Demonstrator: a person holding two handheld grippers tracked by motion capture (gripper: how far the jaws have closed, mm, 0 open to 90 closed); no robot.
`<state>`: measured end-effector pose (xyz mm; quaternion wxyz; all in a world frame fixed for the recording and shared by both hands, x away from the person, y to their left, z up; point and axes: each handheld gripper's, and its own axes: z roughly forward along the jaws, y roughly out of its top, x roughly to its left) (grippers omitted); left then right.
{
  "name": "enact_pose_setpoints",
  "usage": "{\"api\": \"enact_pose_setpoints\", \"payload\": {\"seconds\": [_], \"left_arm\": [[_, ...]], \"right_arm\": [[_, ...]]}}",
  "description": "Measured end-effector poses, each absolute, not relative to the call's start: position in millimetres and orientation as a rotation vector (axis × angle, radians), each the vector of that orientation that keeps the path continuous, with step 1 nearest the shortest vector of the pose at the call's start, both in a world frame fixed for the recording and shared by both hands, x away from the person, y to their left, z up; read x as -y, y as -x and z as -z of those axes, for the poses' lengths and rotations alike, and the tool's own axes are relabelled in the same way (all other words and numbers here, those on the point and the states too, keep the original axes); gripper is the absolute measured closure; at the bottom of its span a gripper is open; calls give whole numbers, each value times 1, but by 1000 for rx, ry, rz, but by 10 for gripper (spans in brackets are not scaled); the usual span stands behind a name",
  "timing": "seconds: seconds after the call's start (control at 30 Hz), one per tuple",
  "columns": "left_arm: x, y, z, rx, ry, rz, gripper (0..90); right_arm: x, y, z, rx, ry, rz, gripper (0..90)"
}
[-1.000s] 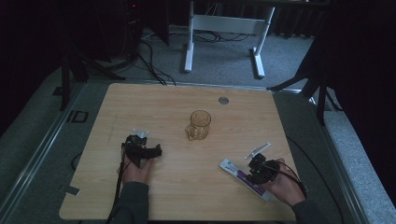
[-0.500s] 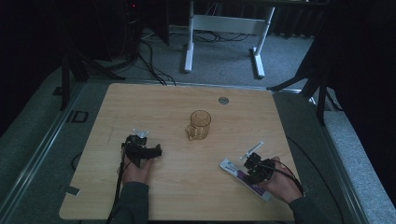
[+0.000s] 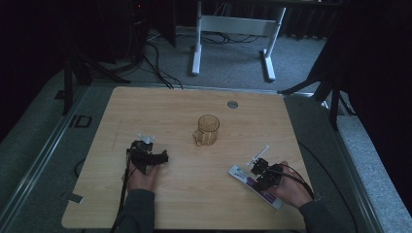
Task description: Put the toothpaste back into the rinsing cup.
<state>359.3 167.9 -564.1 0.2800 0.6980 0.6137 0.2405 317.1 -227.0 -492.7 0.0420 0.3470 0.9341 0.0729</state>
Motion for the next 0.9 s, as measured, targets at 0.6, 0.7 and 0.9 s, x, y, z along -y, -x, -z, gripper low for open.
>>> {"api": "enact_pose_setpoints", "payload": {"seconds": [0.6,0.7,0.9], "left_arm": [[-168,-359,564,-1645,-1872,-645,28],[-168,-359,564,-1646,-1871,-645,28],[-168,-359,564,-1646,-1871,-645,28]], "right_arm": [[220,-323,499,-2902,-1054,-144,641],[219,-325,501,-2907,-1057,-134,635],[219,-329,505,-2924,-1084,-132,631]]}}
